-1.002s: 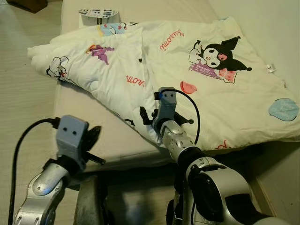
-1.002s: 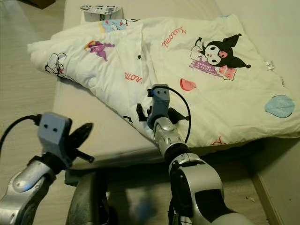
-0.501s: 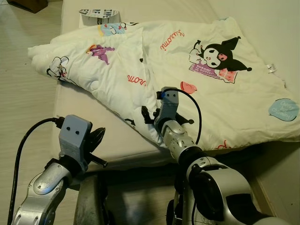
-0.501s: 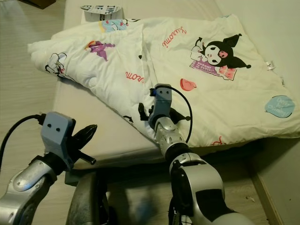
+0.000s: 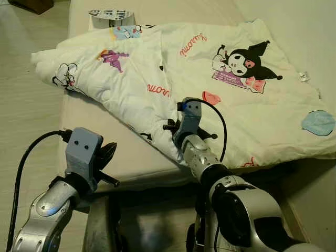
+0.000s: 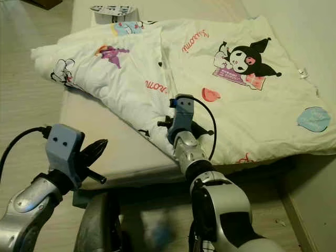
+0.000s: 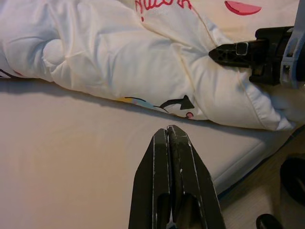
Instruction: Clean up the room
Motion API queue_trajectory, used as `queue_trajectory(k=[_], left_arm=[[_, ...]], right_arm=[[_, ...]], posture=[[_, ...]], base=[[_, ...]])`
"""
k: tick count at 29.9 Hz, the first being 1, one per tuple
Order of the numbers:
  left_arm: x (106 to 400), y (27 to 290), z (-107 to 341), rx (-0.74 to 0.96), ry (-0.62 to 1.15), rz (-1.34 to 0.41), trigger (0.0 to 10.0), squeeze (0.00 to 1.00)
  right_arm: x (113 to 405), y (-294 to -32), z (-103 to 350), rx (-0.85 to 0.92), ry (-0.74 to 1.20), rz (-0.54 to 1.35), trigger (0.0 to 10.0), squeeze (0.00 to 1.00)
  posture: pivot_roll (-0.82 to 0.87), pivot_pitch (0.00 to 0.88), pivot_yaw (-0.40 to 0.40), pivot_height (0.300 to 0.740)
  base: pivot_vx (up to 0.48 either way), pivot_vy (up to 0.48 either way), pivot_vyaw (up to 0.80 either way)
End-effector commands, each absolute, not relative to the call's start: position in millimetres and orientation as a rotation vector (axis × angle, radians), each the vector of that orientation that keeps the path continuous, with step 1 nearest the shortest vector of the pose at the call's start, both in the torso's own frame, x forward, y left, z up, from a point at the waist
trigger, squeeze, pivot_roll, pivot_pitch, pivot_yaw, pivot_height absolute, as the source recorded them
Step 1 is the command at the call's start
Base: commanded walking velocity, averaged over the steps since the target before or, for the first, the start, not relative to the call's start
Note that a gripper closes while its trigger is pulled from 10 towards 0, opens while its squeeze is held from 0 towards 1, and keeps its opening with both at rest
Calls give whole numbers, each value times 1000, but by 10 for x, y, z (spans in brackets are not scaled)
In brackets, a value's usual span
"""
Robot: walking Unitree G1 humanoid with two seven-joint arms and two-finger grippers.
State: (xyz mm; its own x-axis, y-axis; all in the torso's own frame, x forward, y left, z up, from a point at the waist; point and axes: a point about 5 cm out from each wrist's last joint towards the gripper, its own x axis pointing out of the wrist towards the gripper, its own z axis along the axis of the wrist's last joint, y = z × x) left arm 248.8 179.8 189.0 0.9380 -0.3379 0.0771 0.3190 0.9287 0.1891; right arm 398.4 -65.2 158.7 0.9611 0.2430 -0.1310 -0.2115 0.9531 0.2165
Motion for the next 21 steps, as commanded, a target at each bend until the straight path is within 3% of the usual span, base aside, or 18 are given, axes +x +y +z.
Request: queue_trajectory(k=[1, 12, 17, 19, 21], left_arm=[[2467, 1840, 1837, 200, -72, -329, 10000, 0], [2518, 1899, 1799, 210, -62, -294, 10000, 0], [2589, 1931, 1807, 208, -80, -262, 10000, 0], [2589, 1931, 1807, 208, -80, -262, 10000, 0], [2597, 1909, 1805, 202, -84, -262, 10000, 0]], right_arm=[[3942, -684, 1443, 220, 217, 212, 0, 0], [3946, -669, 1474, 248, 194, 245, 0, 0], [3807, -330, 1476, 204, 116, 596, 0, 0], [3807, -330, 1476, 204, 116, 596, 0, 0], [3664, -151, 1393, 88, 83, 785, 0, 0]], posture=[[222, 397, -27, 541], [190, 388, -31, 541], [164, 368, -42, 541], [164, 368, -42, 541], [155, 365, -40, 541]], base=[[0, 0, 0], [0, 0, 0], [0, 0, 0], [0, 0, 0], [0, 0, 0]])
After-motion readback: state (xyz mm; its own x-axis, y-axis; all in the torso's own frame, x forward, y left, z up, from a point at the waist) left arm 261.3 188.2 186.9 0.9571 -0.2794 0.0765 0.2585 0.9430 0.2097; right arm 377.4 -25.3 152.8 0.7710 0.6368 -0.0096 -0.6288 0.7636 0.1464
